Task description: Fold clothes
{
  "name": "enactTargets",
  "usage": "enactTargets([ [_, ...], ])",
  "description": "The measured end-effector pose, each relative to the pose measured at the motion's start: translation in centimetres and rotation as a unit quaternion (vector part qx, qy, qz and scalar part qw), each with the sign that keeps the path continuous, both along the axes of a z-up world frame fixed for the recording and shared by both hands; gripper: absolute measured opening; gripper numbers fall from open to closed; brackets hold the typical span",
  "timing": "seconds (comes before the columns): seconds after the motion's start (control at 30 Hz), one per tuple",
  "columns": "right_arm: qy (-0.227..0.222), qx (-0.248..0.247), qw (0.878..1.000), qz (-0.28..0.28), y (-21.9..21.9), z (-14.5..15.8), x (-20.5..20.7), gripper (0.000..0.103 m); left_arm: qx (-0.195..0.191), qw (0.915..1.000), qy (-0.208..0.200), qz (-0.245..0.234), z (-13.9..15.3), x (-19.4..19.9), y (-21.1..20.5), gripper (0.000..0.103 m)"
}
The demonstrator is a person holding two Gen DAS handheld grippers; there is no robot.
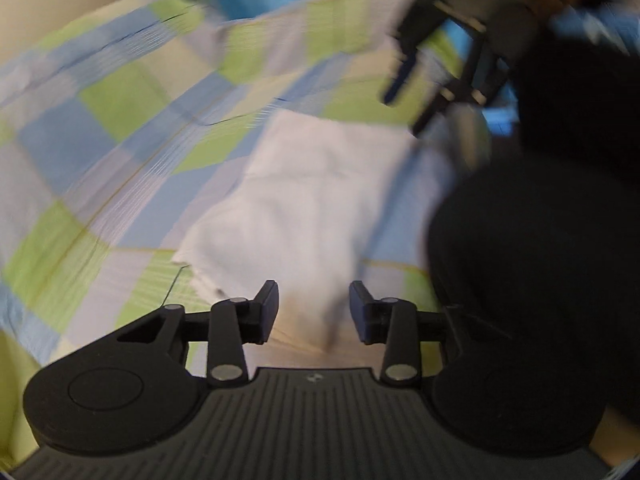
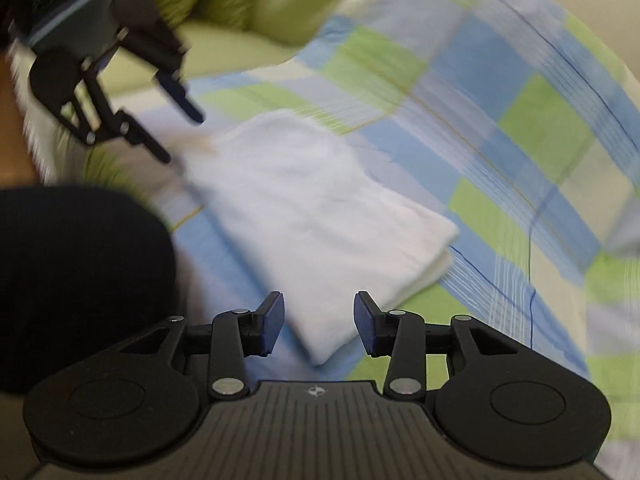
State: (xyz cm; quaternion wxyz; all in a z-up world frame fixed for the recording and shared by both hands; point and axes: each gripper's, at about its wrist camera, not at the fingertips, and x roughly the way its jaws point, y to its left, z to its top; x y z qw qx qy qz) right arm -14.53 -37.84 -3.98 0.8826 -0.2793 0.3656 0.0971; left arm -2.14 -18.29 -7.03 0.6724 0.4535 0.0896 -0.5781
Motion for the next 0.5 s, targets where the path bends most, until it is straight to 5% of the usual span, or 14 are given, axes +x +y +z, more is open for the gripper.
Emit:
enactTargets([
  [0.2,-0.012,-0.137,0.989,0.050,2.3,-3.9,0.0,0.041,0.022,0.9948,-0.099,-0.013,-2.7,-1.2,-1.5,0.037],
  [0.33,-0.031,-0.173,0.981,0.078,2.6,-5.0,0.2,0.041,0.040,0.9866,-0.156,-0.024,-3.6,-1.0,-3.0,0.035],
  [0.37,-0.033,-0.170,0.982,0.079,2.4,-5.0,0.5,0.041,0.046,0.9846,-0.167,-0.025,-3.7,-1.0,-3.4,0.027],
  [0.43,-0.026,-0.153,0.985,0.078,2.0,-4.8,1.0,0.035,0.064,0.9791,-0.191,-0.032,-4.2,-0.9,-4.1,0.005],
  [0.5,-0.018,-0.143,0.987,0.065,1.7,-4.1,1.6,0.004,0.063,0.9771,-0.201,-0.033,-3.8,-0.2,-4.7,0.005],
])
